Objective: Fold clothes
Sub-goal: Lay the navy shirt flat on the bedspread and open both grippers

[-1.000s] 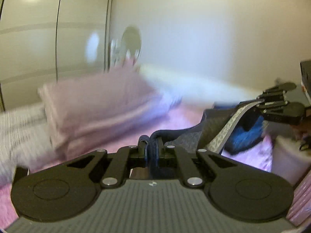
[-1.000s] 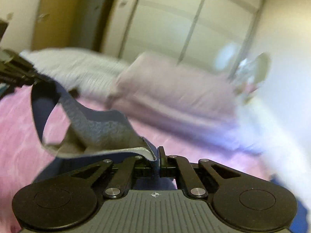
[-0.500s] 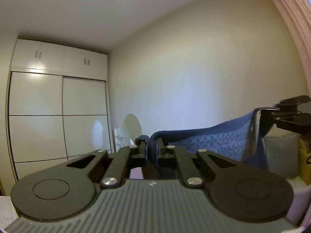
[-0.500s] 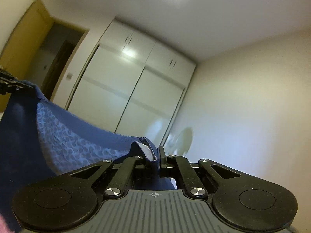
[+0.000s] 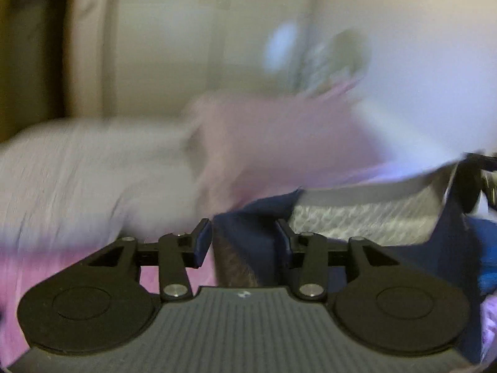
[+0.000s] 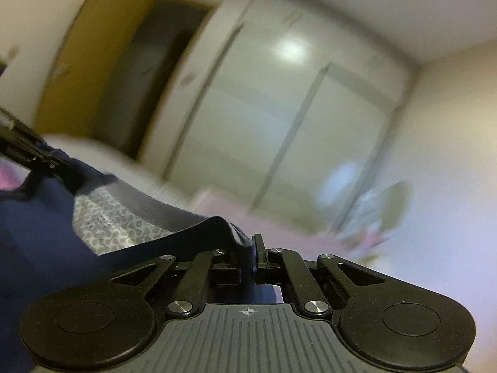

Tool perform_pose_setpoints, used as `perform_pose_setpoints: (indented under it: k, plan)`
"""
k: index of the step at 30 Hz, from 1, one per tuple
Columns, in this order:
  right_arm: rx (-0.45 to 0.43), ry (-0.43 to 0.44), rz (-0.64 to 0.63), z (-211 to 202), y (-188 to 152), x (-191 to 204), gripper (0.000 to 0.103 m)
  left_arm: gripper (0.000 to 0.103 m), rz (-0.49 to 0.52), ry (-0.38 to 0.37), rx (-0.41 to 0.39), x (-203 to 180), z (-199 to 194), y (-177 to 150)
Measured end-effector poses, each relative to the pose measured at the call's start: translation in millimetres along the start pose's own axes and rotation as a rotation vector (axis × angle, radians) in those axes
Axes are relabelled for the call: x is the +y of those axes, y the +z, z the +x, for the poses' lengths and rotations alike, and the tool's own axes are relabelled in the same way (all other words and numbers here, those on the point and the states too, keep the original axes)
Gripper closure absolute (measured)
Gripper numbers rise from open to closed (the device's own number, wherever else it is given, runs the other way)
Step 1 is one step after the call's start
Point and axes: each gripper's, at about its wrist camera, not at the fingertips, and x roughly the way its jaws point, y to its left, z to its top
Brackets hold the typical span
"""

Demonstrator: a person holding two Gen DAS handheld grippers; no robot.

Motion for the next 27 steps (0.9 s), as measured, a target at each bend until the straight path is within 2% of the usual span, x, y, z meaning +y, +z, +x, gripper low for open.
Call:
perform_pose_setpoints:
  k: [1, 2, 5, 7, 9, 11, 14, 17, 19, 23, 25, 27]
  plan:
    - [0.063, 0.011, -0.001, 43.1, -17.2, 13.2, 0.04, 0.064, -0.052, 0.051, 0.059, 13.4, 20.8, -23.3]
    - [0.116, 0.037, 0.014, 73.7, -42.2, 21.6, 0.025, 0.064, -0.091, 0.092, 0.106, 21.2, 33.5, -44.5]
    - [0.254, 0.165, 0.155, 119.2, -112.6, 35.2, 0.025, 0.063, -0.199, 0.157, 0.261, 46.8, 43.4, -117.7]
    - [0.366, 0.235, 0.226, 129.5, -161.2, 47.0, 0.025, 0.063, -0.239, 0.198, 0.361, 51.6, 37.6, -159.9]
    - [0.475, 0.281, 0.277, 155.9, -190.5, 47.4, 0.025, 0.063, -0.274, 0.202, 0.459, 49.1, 24.9, -204.1]
    - [0.568, 0.311, 0.348, 149.0, -219.8, 56.9, 0.025, 0.06, -0.255, 0.172, 0.518, 35.9, 12.0, -234.9]
    - [0.674, 0.299, 0.423, 130.4, -243.5, 55.2, 0.025, 0.055, -0.188, 0.083, 0.596, 5.7, -3.4, -272.1]
    - [0.771, 0.281, 0.492, 105.2, -266.5, 54.2, 0.025, 0.055, -0.14, -0.001, 0.643, -16.4, -23.0, -304.2]
    - [0.823, 0.266, 0.515, 77.5, -279.5, 51.1, 0.025, 0.055, -0.127, -0.052, 0.667, -29.4, -30.9, -314.8]
    - [0.896, 0.248, 0.513, 39.6, -286.3, 70.6, 0.025, 0.055, -0.119, -0.131, 0.703, -48.1, -44.5, -332.4]
    - [0.916, 0.245, 0.507, 22.8, -286.1, 81.8, 0.025, 0.056, -0.089, -0.135, 0.72, -51.3, -38.4, -338.0]
    - [0.904, 0.23, 0.503, 10.2, -278.7, 96.2, 0.025, 0.056, -0.057, -0.141, 0.692, -49.2, -39.6, -332.6]
